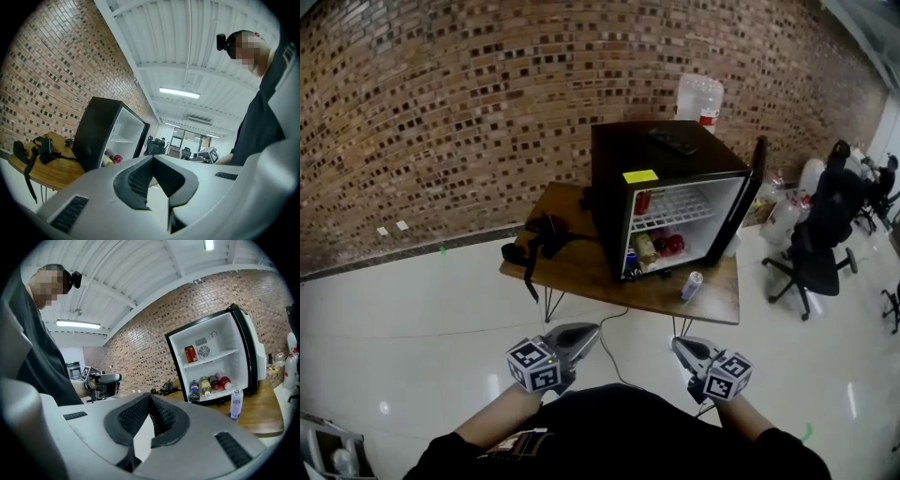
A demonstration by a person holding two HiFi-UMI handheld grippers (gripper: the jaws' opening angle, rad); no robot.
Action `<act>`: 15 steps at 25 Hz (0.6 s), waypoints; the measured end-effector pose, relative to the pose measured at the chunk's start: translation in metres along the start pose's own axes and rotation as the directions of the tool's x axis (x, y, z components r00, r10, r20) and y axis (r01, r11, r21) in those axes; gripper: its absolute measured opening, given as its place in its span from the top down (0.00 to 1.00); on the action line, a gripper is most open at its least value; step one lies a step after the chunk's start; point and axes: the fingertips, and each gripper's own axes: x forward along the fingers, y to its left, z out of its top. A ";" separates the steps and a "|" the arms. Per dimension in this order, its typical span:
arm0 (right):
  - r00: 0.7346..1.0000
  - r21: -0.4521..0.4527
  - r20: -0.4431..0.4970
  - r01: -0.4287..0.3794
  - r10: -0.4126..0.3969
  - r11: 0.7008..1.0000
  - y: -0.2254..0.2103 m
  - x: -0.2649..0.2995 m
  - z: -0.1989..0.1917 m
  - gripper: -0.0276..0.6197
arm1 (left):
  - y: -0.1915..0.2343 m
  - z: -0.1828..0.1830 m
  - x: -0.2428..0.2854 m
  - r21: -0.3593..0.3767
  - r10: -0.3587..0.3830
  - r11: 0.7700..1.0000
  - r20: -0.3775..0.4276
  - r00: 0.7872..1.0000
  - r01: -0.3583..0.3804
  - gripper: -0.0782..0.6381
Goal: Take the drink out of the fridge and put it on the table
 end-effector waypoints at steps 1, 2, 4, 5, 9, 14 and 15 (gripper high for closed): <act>1.000 0.000 -0.001 -0.009 0.009 1.000 -0.001 -0.002 0.001 0.95 | -0.005 0.001 0.002 0.010 0.004 1.000 -0.002 1.000 -0.004 0.89; 1.000 0.003 0.001 -0.016 0.016 1.000 -0.001 -0.003 0.002 0.95 | -0.009 0.002 0.002 0.020 0.010 1.000 -0.004 1.000 -0.010 0.89; 1.000 0.011 0.010 -0.024 0.024 1.000 0.004 -0.002 0.002 0.95 | -0.012 0.003 -0.005 0.035 0.018 0.999 -0.010 1.000 -0.018 0.89; 1.000 0.013 0.012 -0.024 0.024 1.000 0.008 -0.001 0.001 0.95 | -0.011 0.003 -0.010 0.041 0.020 0.999 -0.015 1.000 -0.020 0.89; 1.000 0.008 0.023 0.000 -0.001 1.000 0.014 0.012 -0.006 0.95 | 0.003 0.001 -0.032 0.054 0.018 0.998 -0.027 0.999 -0.016 0.89; 0.998 -0.006 0.053 0.043 -0.042 0.999 0.025 0.040 -0.003 0.95 | 0.030 0.009 -0.064 0.075 0.031 0.997 -0.050 0.998 -0.028 0.89; 0.997 -0.004 0.062 0.052 -0.052 0.999 0.025 0.044 0.001 0.95 | 0.034 0.011 -0.067 0.071 0.035 0.997 -0.044 0.998 -0.032 0.89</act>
